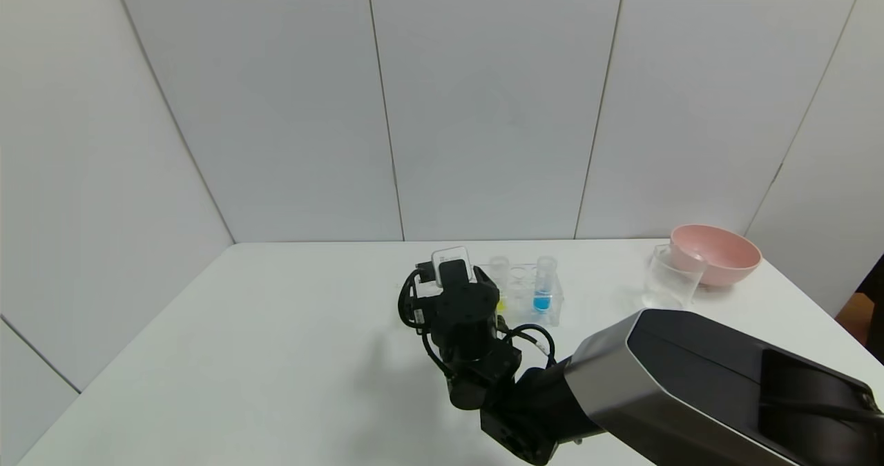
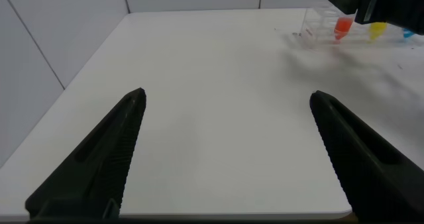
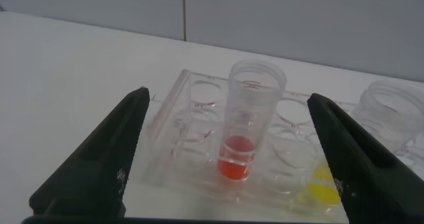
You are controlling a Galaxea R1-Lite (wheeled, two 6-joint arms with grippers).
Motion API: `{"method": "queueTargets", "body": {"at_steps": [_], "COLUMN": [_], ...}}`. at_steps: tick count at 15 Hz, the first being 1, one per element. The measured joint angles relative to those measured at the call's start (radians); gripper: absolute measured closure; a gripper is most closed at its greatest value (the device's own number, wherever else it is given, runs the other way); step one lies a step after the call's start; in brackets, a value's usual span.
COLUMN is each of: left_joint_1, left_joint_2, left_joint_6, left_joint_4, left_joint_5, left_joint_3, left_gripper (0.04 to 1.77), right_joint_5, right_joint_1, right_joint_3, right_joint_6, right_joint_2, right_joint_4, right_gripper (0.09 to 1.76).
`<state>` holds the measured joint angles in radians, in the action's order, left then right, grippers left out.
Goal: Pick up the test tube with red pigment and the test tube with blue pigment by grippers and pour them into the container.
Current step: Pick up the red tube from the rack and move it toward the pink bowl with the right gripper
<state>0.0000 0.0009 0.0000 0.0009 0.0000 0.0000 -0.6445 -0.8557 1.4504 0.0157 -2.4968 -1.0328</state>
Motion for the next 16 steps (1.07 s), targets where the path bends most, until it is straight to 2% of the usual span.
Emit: {"method": "queueTargets", "body": {"at_steps": [5,10,14,16], "left_joint_1": [0.0,0.0,0.0,0.0], "left_joint_2": [0.0,0.0,0.0,0.0], "left_joint_6": [0.0,0.0,0.0,0.0], "left_joint_4": [0.0,0.0,0.0,0.0], "left_joint_5": [0.0,0.0,0.0,0.0], "left_joint_3": [0.0,0.0,0.0,0.0], "left_gripper": [0.05,0.05,0.05,0.05], "right_joint_5": [0.023,0.034,0.032,0.032], "right_joint_1": [0.039,0.052,0.051,0.05], "right_joint_3": [0.104,0.131,0.132,0.132], "right_joint_6": [0.02,0.02,0.018,0.018], "right_joint_2": [-0.048,-0.063,-0.075,-0.081], "right_joint_4": [0.032,0.034,0.029,0.024], "right_gripper": [0.14,0.14,0.77,0.99]}}
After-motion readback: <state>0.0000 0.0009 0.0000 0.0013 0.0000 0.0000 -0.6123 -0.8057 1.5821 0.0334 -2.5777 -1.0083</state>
